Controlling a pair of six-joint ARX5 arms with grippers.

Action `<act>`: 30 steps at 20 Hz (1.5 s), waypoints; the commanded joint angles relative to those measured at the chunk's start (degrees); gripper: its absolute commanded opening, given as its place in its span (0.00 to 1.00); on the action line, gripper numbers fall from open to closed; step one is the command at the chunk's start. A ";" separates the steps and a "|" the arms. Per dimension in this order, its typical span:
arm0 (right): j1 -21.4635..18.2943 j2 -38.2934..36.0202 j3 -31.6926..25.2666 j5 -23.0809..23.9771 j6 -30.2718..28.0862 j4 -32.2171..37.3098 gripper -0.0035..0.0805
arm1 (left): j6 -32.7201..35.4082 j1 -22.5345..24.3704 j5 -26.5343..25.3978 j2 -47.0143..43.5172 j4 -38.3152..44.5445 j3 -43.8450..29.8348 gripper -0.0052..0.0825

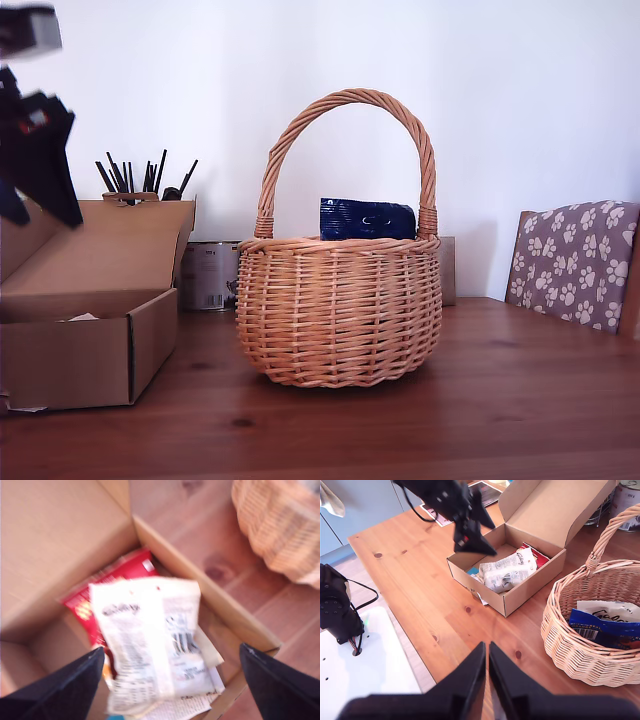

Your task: Move the bags of Easter eggs from the cardboard box on the left into the woven basket on the right side.

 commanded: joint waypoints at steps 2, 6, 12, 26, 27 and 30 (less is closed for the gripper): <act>-0.09 -0.33 -0.02 0.04 -0.15 0.55 0.03 | -0.11 0.24 0.26 4.33 0.07 -0.61 0.96; -0.09 -0.33 -0.02 1.55 -0.15 0.55 0.03 | -1.18 0.22 -2.43 10.03 -0.02 -0.61 0.96; -0.09 -0.33 -0.02 1.60 -0.15 0.57 0.03 | -2.60 0.20 -2.25 17.46 0.24 -0.50 0.96; -0.09 -0.33 -0.02 1.51 -0.20 1.90 0.03 | -4.68 0.15 -6.19 24.11 5.62 -0.50 0.95; -0.09 -0.33 -0.02 1.51 -0.22 1.90 0.03 | -4.66 0.15 -6.19 24.11 5.29 -0.50 0.94; -0.09 -0.33 -0.02 1.49 -0.22 1.92 0.03 | -4.50 0.15 -6.16 24.11 4.79 -0.48 0.73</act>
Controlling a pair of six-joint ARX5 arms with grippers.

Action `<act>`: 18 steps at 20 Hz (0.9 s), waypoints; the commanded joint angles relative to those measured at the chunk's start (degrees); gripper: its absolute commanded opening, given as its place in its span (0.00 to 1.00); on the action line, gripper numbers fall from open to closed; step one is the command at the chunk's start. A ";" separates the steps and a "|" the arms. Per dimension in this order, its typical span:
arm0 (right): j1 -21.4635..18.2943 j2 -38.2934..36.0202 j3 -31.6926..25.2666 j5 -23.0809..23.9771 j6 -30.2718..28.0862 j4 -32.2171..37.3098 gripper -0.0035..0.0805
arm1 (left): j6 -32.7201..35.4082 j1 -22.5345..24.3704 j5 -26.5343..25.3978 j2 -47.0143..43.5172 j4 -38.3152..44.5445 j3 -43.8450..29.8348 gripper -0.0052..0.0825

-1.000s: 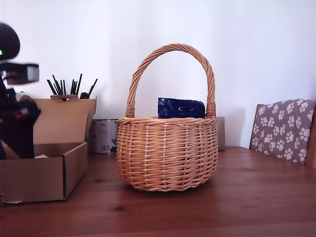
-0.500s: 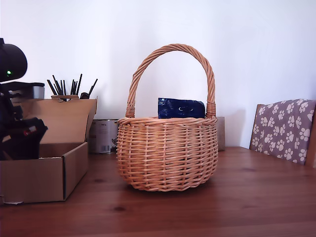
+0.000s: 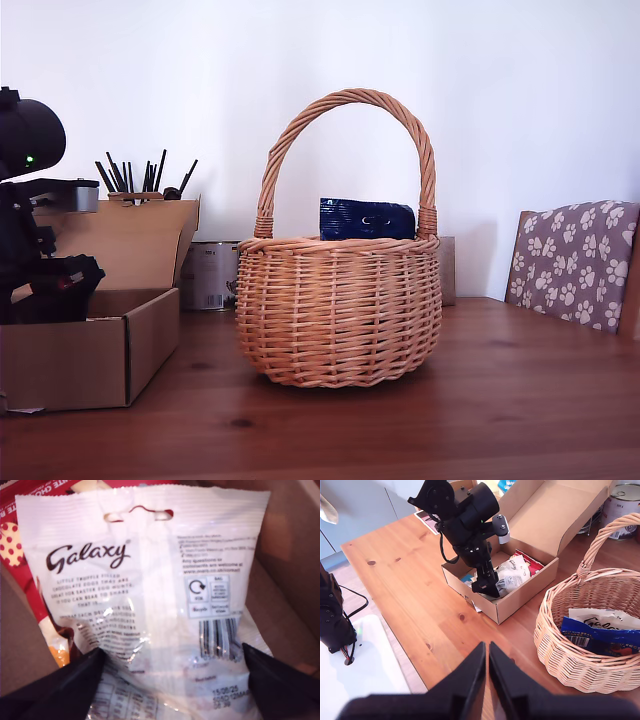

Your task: Move the bags of Easter eggs from the cardboard box on the left into the woven basket on the right side.

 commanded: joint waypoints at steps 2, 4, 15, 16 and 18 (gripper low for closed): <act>-0.09 -0.33 -0.02 0.00 -0.17 0.35 0.03 | -0.35 0.22 -0.39 2.75 -1.53 -1.86 0.45; -0.09 -0.33 -0.02 0.00 -0.17 0.33 0.03 | -0.37 0.22 -0.39 2.75 -1.49 -1.86 0.38; -0.09 -0.33 -0.02 0.04 -0.26 0.26 0.03 | -0.57 0.22 2.47 -2.95 -3.74 2.69 0.38; -0.09 -0.33 -0.02 0.02 -0.44 0.26 0.03 | -0.61 0.22 2.99 -4.68 -4.11 2.89 0.38; -0.09 -0.33 -0.02 0.07 -0.59 0.24 0.03 | -1.46 0.22 5.09 -8.59 -4.48 2.89 0.38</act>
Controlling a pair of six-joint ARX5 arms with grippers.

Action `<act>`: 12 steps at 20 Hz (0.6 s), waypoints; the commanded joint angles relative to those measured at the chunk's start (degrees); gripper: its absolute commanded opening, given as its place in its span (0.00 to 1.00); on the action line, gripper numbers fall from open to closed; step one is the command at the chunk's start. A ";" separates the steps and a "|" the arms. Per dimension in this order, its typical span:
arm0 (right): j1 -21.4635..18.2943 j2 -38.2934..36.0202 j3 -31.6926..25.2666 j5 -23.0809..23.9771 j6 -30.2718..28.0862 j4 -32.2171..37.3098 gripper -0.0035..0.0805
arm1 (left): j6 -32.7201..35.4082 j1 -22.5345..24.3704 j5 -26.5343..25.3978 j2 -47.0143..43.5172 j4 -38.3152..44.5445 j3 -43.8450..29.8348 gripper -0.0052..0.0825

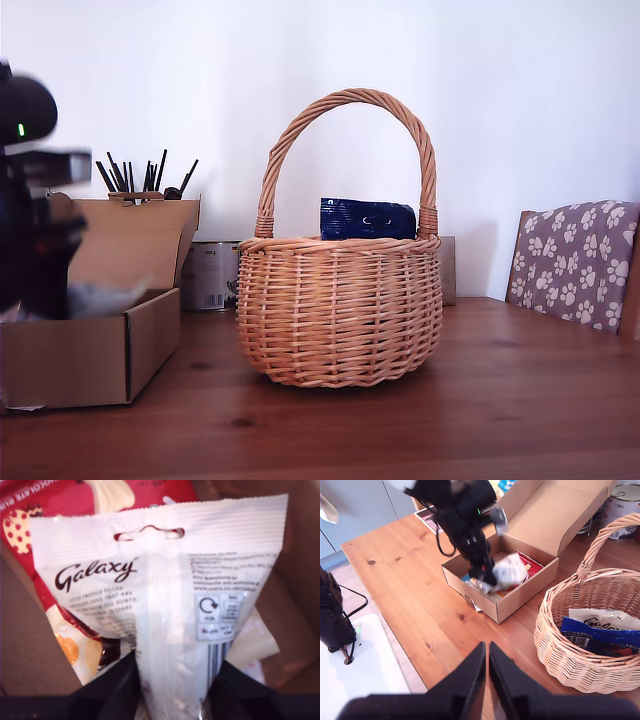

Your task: Move the bags of Easter eggs from the cardboard box on the left into the woven basket on the right side.

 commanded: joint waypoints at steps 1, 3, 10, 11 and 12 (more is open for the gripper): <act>-0.09 -0.33 -0.02 0.07 -0.59 0.28 0.03 | -0.42 0.07 1.92 -5.11 0.17 0.98 0.38; -0.15 -0.33 -0.02 0.52 -2.14 0.17 0.03 | -2.08 0.04 5.20 -9.38 0.37 0.98 0.38; -0.26 -0.48 -0.02 5.44 -3.39 -1.79 0.03 | -11.76 -9.18 22.08 -13.77 6.97 0.98 0.39; -0.26 -0.50 -0.02 5.97 -3.39 -1.88 0.03 | -12.98 -11.82 22.03 -13.46 9.60 0.98 0.39; -0.26 -0.57 -0.02 6.21 -3.39 -1.97 0.03 | -14.16 -14.08 22.03 -13.07 12.52 0.98 0.39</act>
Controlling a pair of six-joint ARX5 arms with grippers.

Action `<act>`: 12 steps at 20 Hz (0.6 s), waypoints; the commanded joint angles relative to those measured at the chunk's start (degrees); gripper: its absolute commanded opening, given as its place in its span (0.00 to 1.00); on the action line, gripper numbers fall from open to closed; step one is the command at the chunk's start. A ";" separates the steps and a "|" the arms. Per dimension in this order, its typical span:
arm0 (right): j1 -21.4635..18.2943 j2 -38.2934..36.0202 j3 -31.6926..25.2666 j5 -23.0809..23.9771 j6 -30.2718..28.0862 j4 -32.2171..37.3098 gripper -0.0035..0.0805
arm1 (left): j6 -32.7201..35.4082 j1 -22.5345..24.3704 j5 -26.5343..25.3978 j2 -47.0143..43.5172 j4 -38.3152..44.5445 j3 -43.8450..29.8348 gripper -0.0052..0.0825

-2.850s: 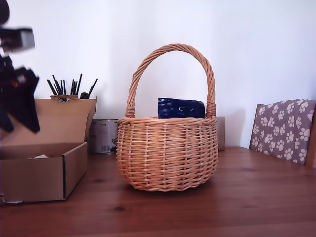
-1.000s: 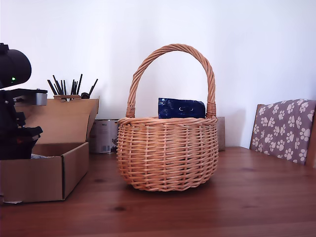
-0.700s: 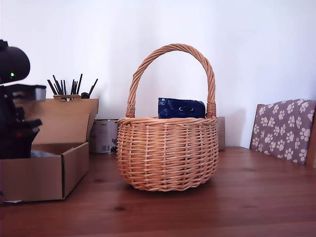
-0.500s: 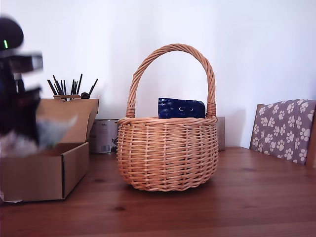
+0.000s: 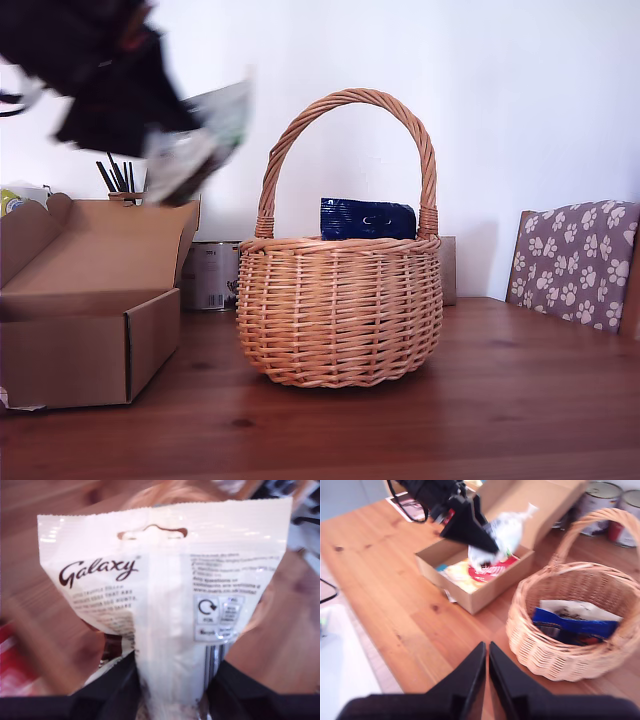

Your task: Move the bags of Easter eggs from the cardboard box on the left into the woven basket on the right side.

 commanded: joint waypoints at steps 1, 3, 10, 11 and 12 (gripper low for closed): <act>-0.22 -0.83 -0.02 0.28 -0.35 -0.22 0.03 | -2.16 -2.54 0.26 1.11 5.31 -0.26 0.39; -0.22 -1.42 -0.02 0.98 -0.33 -0.81 0.03 | -5.46 -6.14 0.26 2.82 10.43 -0.20 0.39; -0.22 -3.65 -0.02 1.53 -0.28 -1.81 0.03 | -8.13 -10.10 0.11 10.03 22.67 -0.07 0.39; -0.20 -3.87 -0.02 1.53 -0.26 -2.19 0.03 | -8.94 -10.10 0.11 10.91 22.99 0.35 0.39; -0.20 -3.91 -0.02 1.53 -0.26 -2.54 0.03 | -9.29 -10.05 0.07 11.87 23.02 0.96 0.39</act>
